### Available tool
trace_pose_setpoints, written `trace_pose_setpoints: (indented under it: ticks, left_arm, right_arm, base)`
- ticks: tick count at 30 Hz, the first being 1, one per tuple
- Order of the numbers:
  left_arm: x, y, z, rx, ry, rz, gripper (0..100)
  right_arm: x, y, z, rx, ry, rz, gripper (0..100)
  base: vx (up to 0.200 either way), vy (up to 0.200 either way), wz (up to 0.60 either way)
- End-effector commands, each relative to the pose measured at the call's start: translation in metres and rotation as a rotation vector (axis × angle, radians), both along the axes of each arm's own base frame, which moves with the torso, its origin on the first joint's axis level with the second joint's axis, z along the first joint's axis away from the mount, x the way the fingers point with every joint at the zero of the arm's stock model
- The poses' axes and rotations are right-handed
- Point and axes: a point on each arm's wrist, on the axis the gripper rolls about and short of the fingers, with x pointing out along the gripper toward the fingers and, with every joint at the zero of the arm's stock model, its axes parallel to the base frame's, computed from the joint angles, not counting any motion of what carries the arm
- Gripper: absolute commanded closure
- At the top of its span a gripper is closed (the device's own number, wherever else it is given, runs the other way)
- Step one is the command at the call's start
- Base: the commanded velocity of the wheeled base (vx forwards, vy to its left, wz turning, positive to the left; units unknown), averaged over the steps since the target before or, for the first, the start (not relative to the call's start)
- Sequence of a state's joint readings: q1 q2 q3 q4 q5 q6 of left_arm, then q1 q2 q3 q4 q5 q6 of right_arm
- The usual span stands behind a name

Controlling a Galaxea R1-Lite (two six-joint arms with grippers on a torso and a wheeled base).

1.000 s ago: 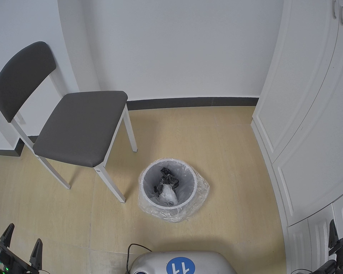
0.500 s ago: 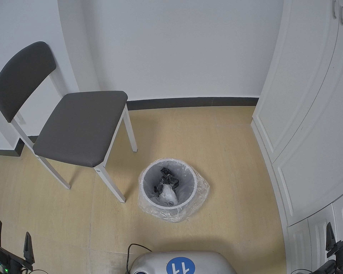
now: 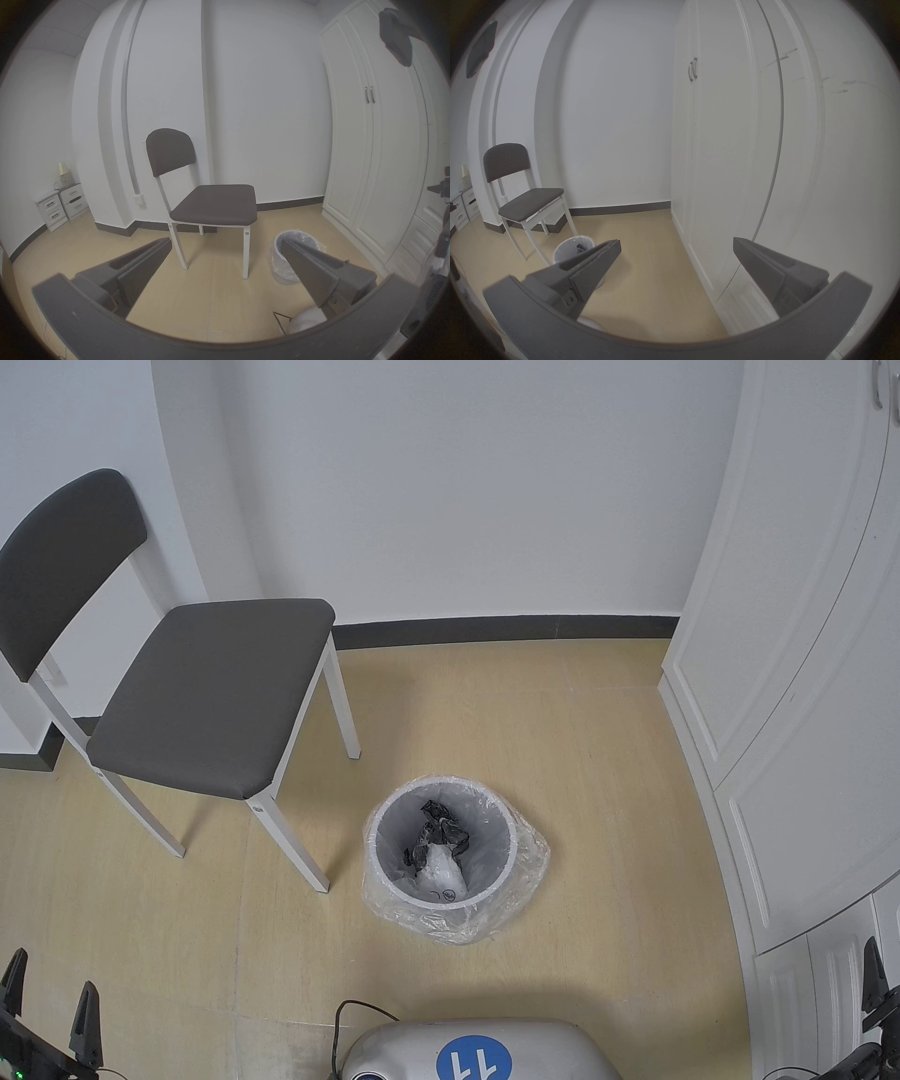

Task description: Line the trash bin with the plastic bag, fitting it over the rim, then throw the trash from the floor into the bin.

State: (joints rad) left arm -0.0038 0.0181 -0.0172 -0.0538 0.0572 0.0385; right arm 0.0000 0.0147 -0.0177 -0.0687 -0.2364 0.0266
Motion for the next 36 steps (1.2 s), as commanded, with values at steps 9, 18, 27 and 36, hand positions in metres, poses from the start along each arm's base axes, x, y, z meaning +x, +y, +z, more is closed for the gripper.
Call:
trace_pose_setpoints:
  ticks: [9, 18, 27, 36]
  left_arm:
    - [-0.0003, -0.0013, -0.0107, -0.028, 0.060, -0.062, 0]
    - [-0.0001, -0.0013, -0.0111, -0.031, 0.058, -0.060, 0]
    - [-0.0001, -0.0013, -0.0109, -0.031, 0.057, -0.062, 0]
    - [-0.0001, -0.0012, -0.0111, -0.035, 0.058, -0.057, 0]
  right_arm:
    - [0.0004, 0.0023, -0.0049, 0.093, -0.013, 0.113, 0]
    - [0.0007, 0.0055, -0.0056, -0.055, 0.016, 0.242, 0]
    - [0.0010, 0.0052, -0.0102, -0.046, 0.059, 0.233, 0]
    - [0.0010, 0.0049, -0.0121, -0.022, 0.075, 0.225, 0]
  base:
    - [0.000, 0.000, 0.00]
    - [0.000, 0.000, 0.00]
    - [0.000, 0.000, 0.00]
    - [0.000, 0.000, 0.00]
